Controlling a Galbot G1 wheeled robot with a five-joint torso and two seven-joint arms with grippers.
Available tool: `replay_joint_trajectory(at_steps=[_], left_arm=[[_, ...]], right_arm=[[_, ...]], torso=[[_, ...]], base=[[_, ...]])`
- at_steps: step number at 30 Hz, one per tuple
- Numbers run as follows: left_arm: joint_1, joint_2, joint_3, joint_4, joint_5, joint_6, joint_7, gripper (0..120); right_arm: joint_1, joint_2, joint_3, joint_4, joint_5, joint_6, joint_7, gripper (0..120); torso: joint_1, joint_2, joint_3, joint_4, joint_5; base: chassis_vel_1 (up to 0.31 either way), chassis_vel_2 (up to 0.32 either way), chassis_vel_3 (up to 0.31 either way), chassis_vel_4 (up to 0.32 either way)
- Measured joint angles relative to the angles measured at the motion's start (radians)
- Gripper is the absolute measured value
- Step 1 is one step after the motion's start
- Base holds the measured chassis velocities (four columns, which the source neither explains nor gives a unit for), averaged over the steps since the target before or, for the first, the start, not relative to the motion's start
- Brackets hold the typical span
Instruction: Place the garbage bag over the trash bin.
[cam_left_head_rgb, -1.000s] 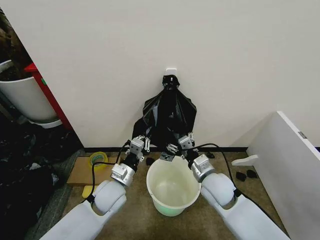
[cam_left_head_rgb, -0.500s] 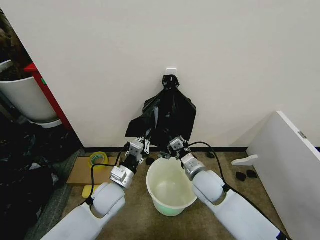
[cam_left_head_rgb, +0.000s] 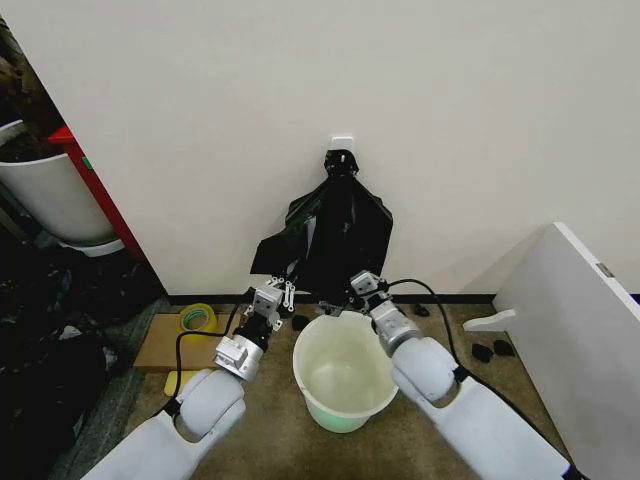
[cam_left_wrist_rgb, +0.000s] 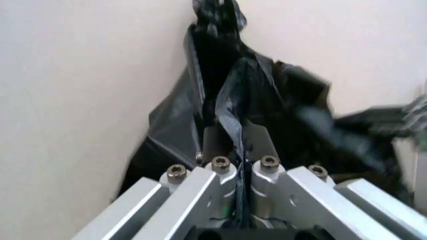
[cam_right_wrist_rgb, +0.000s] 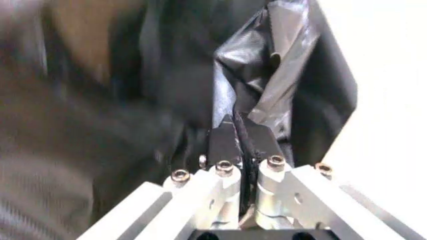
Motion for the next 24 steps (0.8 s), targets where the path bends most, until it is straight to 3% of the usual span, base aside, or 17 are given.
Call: replay_joint_trajectory(at_steps=[3,7,11,16,24], left_arm=[[0.008,0.005,-0.019,-0.021,-0.031,0.004,0.0,0],[0.05,0.017,-0.06,-0.094,-0.109,0.019,0.007,0],[0.099,0.031,-0.075,-0.17,-0.164,0.037,0.01,0],[0.16,0.048,-0.079,-0.256,-0.207,0.055,0.014,0],[0.21,0.051,-0.085,-0.311,-0.195,0.057,0.022,0]], right_arm=[[-0.053,-0.006,0.065,0.06,0.112,0.043,-0.006,0],[-0.189,-0.013,0.208,0.234,0.389,0.085,-0.003,0],[-0.297,-0.009,0.287,0.348,0.5,0.085,0.008,0],[-0.435,0.014,0.318,0.442,0.528,0.088,0.004,0],[-0.537,0.062,0.304,0.484,0.486,0.105,0.007,0]], torso=[[0.0,0.0,0.0,0.0,0.0],[0.0,0.0,0.0,0.0001,0.0],[0.0,0.0,0.0,0.0,0.0001],[0.0,0.0,0.0,0.0001,0.0],[0.0,0.0,0.0,0.0001,0.0001]], base=[[0.0,0.0,0.0,0.0],[0.0,0.0,0.0,0.0],[0.0,0.0,0.0,0.0],[0.0,0.0,0.0,0.0],[0.0,0.0,0.0,0.0]])
